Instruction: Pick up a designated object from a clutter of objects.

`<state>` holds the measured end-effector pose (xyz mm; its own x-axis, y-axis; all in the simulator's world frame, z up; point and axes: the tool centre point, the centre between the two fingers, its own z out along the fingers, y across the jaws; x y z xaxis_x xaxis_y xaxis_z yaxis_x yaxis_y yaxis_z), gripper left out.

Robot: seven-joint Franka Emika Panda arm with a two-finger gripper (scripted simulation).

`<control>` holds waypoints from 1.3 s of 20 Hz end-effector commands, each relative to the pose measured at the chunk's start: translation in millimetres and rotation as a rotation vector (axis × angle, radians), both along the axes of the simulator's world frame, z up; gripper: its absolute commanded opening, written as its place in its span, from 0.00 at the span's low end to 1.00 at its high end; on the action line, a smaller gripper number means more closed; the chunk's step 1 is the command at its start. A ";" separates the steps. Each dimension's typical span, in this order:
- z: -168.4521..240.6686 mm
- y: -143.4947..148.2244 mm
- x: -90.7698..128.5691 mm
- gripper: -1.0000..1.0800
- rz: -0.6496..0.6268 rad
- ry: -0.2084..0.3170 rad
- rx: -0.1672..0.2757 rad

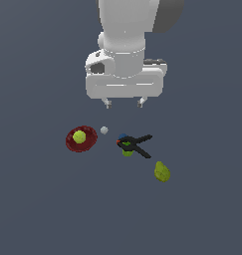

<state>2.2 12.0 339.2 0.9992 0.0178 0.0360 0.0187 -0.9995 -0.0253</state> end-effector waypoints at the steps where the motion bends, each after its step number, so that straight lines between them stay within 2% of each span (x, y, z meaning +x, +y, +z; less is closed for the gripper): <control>1: 0.0 0.0 0.0 0.96 0.000 0.000 0.000; 10: 0.7 12.3 1.6 0.96 0.032 -0.003 0.023; 16: -4.2 9.8 1.2 0.96 0.032 -0.003 0.022; 26: -53.3 -12.3 -5.6 0.96 0.043 0.001 0.015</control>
